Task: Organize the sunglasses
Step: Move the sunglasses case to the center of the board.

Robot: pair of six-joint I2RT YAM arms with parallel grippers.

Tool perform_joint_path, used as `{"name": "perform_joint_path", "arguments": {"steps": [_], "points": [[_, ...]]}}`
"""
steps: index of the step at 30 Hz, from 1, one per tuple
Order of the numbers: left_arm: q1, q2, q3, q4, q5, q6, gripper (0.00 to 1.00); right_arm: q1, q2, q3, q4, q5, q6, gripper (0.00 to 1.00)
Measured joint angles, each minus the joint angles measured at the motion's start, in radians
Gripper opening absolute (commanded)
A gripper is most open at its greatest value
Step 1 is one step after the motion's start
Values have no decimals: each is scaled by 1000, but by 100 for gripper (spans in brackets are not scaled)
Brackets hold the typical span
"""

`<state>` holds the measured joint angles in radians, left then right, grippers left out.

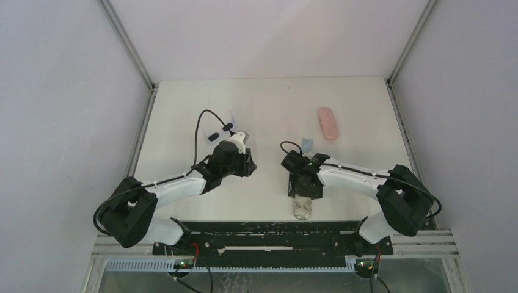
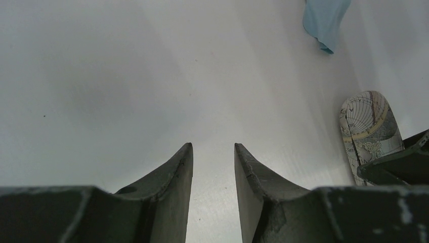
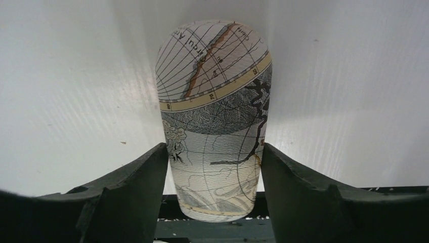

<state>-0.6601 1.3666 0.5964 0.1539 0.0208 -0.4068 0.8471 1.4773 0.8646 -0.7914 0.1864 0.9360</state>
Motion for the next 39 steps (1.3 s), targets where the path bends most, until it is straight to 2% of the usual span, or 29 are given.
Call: {"name": "perform_joint_path", "arguments": {"steps": [2,4,8,12,19,24,32,39], "points": [[0,0,0,0,0,0,40,6,18,9,-14,3,-21,53],[0,0,0,-1,0,0,40,11,27,18,-21,6,-37,52],[0,-3,0,-3,-3,0,39,14,31,23,-26,8,-58,40],[0,-27,-3,-5,-18,0,39,14,37,52,-31,6,-96,39],[11,-199,-90,-6,-130,-6,40,8,185,269,-17,10,-183,43],[40,-304,-138,-4,-209,-21,41,-11,334,406,-3,22,-227,60],[52,-316,-144,-6,-239,-27,41,-24,394,454,-12,49,-271,74],[54,-314,-144,-6,-235,-27,41,-28,394,455,-31,57,-299,72]]}}
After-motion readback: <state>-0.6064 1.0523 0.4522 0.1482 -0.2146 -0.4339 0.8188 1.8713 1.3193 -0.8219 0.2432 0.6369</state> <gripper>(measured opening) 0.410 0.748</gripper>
